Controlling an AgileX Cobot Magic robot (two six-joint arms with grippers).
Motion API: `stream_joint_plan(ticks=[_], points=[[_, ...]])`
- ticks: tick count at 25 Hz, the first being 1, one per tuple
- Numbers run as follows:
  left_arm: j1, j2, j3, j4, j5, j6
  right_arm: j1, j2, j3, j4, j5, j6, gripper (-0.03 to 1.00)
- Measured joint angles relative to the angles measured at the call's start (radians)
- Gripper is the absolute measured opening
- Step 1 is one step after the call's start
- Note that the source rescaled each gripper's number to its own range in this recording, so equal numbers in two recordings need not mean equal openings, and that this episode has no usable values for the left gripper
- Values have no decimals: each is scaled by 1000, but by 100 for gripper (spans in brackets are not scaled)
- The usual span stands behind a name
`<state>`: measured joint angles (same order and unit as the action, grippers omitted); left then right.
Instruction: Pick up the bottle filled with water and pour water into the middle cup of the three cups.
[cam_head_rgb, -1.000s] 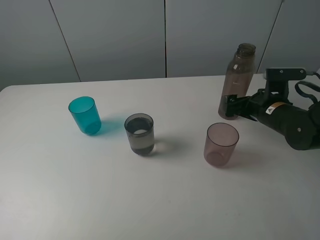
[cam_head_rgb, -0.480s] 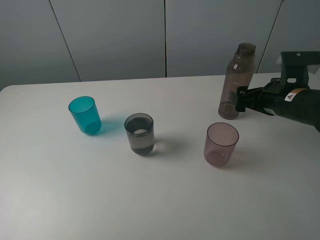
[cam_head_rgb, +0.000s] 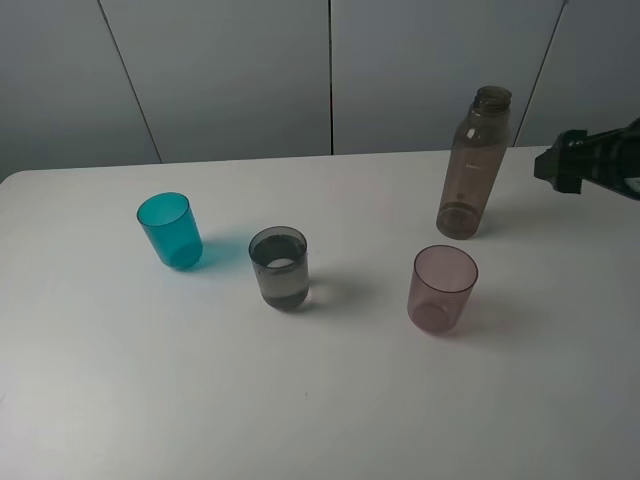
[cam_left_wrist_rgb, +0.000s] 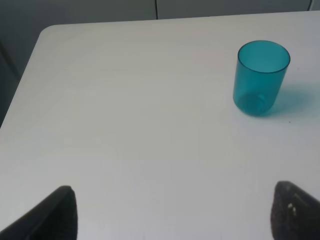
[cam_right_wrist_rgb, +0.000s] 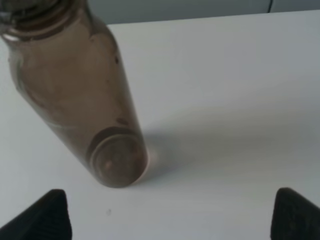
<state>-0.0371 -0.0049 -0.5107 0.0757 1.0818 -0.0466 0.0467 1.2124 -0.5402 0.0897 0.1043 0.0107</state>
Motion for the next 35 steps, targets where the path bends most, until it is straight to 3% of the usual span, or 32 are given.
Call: stream_joint_plan(ticks=[2,9,13,24,31,35], points=[[0,0,0,0,0,0,-43,-48,-23,0,87,-2,41],[0,0,0,0,0,0,-137,-210,-69,31,406,-133,39],[0,0,0,0,0,0,-141,-350,-71,104,498,-191,39],[0,0,0,0,0,0,-142,-775,-73,110,797,-166,39],[0,0,0,0,0,2,-142,-988,-72,10,940,-98,38],[0,0,0,0,0,2,-142,-1110,-72,-47,976,-67,37]])
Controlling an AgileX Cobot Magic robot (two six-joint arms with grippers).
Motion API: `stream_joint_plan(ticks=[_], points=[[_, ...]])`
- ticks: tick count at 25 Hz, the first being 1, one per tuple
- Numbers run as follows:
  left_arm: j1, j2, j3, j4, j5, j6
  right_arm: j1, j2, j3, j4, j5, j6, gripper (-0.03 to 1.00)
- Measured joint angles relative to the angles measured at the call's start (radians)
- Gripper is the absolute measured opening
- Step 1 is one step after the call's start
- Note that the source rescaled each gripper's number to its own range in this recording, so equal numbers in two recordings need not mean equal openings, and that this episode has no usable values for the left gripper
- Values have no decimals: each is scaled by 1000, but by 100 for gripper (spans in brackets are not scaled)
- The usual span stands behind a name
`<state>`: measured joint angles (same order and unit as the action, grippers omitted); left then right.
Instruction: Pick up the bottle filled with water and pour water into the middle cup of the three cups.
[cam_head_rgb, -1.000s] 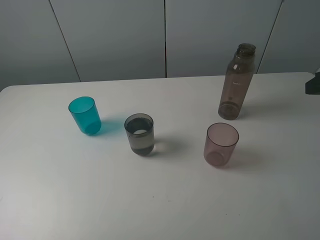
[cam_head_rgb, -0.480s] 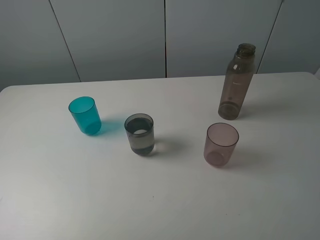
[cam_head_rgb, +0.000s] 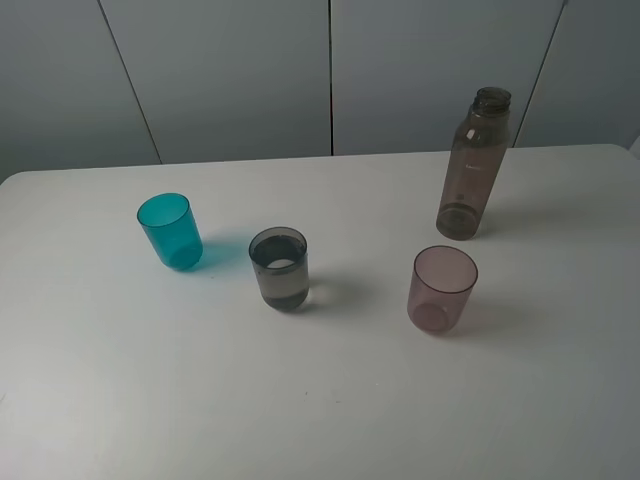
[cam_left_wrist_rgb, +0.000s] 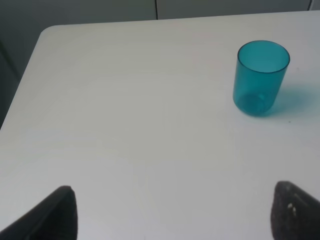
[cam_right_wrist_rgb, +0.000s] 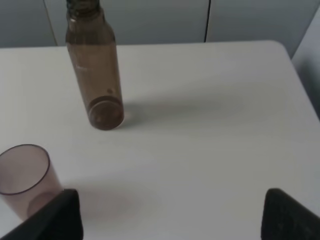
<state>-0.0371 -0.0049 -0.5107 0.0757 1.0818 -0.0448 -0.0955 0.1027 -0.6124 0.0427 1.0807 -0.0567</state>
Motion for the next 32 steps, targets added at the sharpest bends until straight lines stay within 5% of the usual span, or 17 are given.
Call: stream_joint_plan(ticks=[13,32], points=[[0,0,0,0,0,0,13,-100,77,-35,-48,72,37],[0,0,0,0,0,0,76,-104,103,-32,7,72,37]])
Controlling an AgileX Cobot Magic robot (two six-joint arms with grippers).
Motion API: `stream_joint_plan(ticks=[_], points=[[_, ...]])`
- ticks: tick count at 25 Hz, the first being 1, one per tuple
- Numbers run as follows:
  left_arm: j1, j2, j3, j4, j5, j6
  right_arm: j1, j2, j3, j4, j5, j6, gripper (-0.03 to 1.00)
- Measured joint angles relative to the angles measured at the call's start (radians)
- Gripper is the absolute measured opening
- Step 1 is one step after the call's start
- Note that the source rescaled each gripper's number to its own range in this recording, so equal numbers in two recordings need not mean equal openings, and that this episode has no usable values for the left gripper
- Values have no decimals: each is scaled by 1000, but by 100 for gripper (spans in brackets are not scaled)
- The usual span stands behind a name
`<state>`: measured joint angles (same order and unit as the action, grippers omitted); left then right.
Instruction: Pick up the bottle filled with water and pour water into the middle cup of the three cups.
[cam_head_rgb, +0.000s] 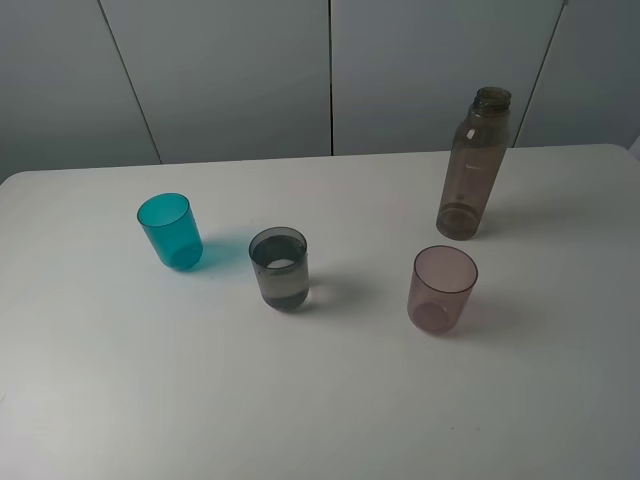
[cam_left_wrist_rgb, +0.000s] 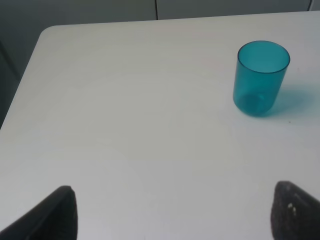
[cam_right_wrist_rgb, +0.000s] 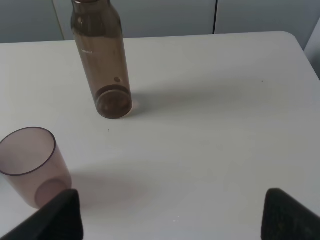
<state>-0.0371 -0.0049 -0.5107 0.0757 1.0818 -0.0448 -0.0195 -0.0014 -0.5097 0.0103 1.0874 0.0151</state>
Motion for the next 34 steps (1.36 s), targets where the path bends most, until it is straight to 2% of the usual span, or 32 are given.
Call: stream_joint_plan(ticks=[34], points=[[0,0,0,0,0,0,0,0,0,0,0,0,37]])
